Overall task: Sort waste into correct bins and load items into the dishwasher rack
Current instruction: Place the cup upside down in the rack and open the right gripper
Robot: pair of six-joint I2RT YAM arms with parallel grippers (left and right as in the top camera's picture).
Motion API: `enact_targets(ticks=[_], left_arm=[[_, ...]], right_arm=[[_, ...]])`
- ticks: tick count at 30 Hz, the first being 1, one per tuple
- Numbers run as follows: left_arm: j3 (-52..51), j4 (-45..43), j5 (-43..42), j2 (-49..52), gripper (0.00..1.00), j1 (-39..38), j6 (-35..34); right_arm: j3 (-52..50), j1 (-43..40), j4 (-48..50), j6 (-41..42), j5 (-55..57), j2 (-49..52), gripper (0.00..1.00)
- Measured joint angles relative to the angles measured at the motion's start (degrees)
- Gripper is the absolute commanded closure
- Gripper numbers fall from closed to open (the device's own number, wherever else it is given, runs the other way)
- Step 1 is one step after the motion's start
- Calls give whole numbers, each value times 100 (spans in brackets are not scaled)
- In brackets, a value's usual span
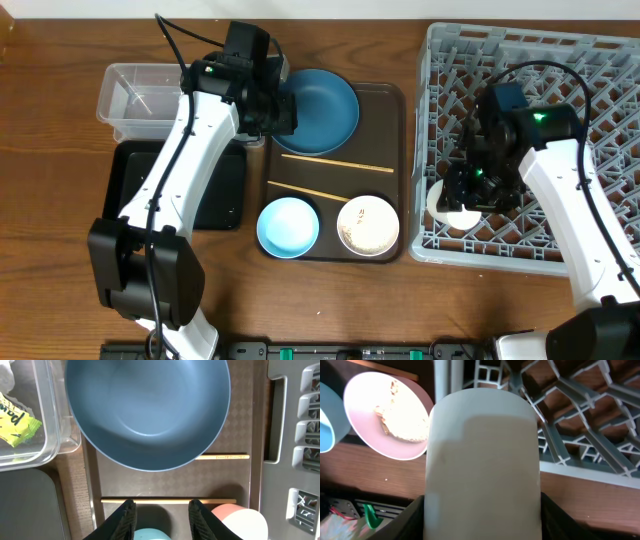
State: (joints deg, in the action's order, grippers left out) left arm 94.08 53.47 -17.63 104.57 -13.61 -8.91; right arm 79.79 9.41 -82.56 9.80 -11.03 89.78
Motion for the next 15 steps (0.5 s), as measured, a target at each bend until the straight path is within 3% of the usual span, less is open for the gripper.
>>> enact_targets(ticks=[15], left_arm=[[0,11,2,0,62,0,0]], right_arm=[[4,-330,179,-280,-356,2,60]])
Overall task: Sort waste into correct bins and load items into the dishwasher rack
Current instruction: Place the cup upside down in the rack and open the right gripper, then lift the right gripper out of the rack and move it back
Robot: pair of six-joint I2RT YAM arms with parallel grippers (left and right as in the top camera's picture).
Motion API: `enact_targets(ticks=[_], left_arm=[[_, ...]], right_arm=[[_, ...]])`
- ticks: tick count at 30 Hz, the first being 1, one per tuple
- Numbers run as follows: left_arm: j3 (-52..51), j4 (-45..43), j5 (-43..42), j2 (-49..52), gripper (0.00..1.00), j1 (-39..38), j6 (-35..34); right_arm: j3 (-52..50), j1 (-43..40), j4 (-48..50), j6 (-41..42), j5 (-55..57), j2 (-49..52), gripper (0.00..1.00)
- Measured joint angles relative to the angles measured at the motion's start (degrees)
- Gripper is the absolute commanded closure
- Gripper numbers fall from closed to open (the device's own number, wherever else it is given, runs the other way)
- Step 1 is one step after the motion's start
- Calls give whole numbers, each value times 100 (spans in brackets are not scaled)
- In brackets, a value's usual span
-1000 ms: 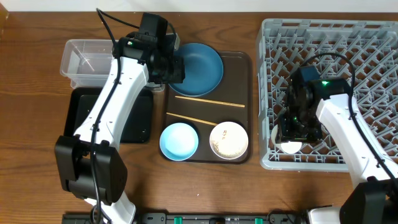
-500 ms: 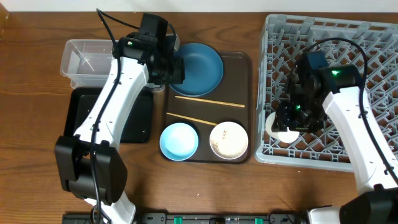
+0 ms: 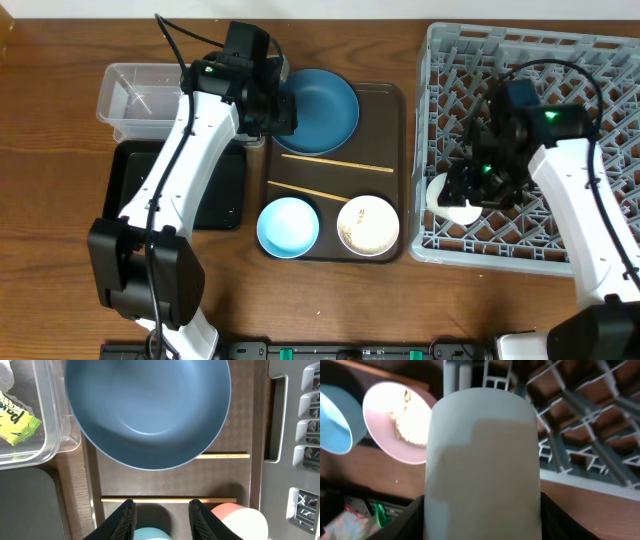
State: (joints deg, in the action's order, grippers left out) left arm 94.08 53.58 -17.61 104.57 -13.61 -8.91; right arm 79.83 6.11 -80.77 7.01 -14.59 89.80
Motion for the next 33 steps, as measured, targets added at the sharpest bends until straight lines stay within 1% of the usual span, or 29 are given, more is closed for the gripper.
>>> enact_targets(ticks=[7,13,14,15,18,19,20,21,28,31,33], left_arm=[[0,0,-2,0,62,0,0],[0,2,0,0,62,0,0],[0,2,-2,0,62,0,0],[0,4,-2,0,62,0,0],[0,4,0,0,62,0,0],[0,4,0,0,62,0,0],[0,7,0,0,62,0,0],[0,7,-2,0,62,0,0],[0,9,-2,0,62,0,0],[0,11,0,0,62,0,0],[0,17,-2,0,62,0,0]], right_arm=[[0,-107,291,-7,50,17,59],[4,-107,437,-9,127,278,58],[4,-107,439,-9,133,350,55],[4,-107,435,-9,136,420,49],[4,-107,422,0,133,564,23],[4,-107,415,-2,138,603,11],[4,-107,413,-7,138,629,4],[4,-107,413,-7,142,645,1],[114,-133,345,-52,107,656,1],[354,-251,170,-52,66,658,1],[610,-273,70,-61,68,658,3]])
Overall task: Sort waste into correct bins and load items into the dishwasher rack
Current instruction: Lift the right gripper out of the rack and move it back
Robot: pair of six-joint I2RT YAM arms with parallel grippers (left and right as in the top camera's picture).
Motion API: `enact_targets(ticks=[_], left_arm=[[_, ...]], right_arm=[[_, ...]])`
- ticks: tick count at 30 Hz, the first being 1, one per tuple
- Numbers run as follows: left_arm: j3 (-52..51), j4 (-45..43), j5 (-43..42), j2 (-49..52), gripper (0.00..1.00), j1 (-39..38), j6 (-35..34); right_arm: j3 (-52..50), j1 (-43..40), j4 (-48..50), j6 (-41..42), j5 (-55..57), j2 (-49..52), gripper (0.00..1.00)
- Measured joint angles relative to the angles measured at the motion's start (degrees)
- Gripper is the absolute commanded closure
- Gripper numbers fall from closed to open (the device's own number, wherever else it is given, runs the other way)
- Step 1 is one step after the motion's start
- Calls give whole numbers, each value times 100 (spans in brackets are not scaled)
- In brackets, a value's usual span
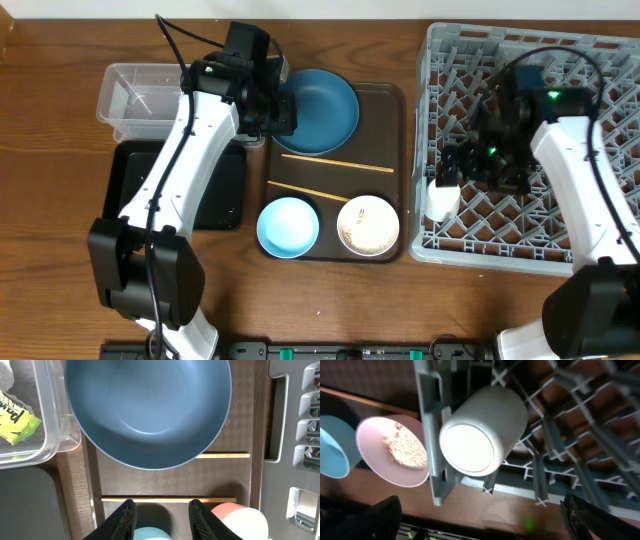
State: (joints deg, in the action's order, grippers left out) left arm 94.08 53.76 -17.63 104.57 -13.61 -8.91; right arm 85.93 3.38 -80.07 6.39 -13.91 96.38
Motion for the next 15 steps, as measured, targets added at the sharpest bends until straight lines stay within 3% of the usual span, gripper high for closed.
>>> enact_targets(ticks=[4,8,10,15], left_arm=[[0,-2,2,0,62,0,0],[0,-26,4,0,62,0,0],[0,-55,39,0,62,0,0],[0,-96,214,0,61,0,0]], right_arm=[[369,125,87,-70,-76,-2,15],[367,627,573,-87,-79,-2,55],[275,927,920,-52,-114,-2,66],[-236,1471,1508,192,-192,0,69]])
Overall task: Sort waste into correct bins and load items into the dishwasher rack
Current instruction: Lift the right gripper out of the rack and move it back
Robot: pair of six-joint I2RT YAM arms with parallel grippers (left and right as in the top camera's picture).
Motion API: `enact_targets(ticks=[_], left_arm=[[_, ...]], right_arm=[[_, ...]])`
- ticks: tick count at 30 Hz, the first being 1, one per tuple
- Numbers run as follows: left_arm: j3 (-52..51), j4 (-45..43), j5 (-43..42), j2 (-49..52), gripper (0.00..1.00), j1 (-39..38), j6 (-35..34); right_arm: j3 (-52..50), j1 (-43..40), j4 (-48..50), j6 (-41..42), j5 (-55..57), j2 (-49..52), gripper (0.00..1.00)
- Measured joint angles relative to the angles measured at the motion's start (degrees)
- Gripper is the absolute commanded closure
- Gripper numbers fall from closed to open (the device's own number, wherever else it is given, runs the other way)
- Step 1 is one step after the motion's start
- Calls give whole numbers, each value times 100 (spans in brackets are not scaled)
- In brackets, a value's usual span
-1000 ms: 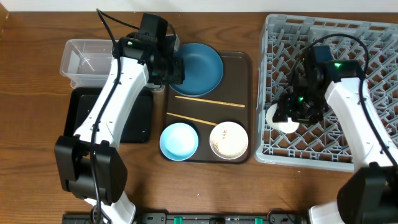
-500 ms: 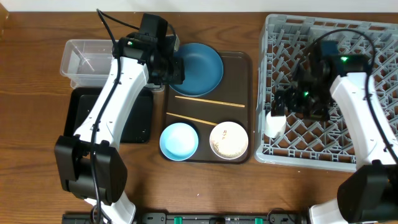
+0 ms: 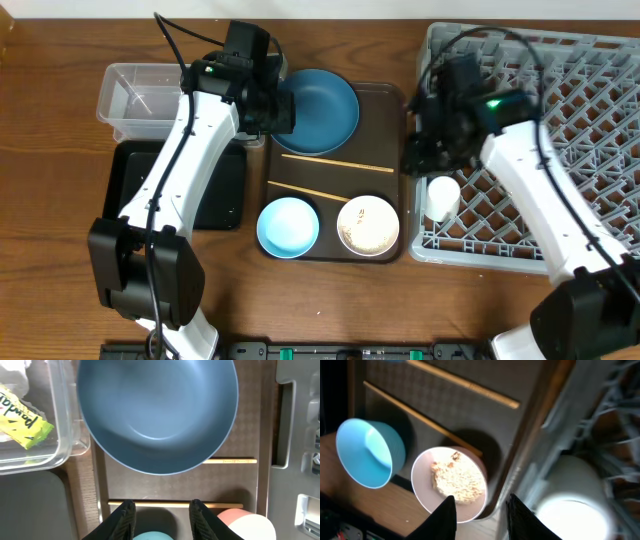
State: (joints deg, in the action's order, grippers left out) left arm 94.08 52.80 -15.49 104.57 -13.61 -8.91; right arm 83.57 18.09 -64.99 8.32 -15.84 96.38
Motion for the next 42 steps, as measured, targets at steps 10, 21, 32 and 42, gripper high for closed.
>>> enact_targets(ticks=[10,21,32,42], left_arm=[[0,-11,87,0,61,0,0],[0,-9,87,0,60,0,0],[0,-11,87,0,60,0,0],[0,-11,87,0,60,0,0]], right_arm=[[-802,166,173,245,20,0,65],[-817,166,-404,518,957,0,63],[-551,173,-522,544,1067,0,65],[-208,647,-125,358,911,-2,56]])
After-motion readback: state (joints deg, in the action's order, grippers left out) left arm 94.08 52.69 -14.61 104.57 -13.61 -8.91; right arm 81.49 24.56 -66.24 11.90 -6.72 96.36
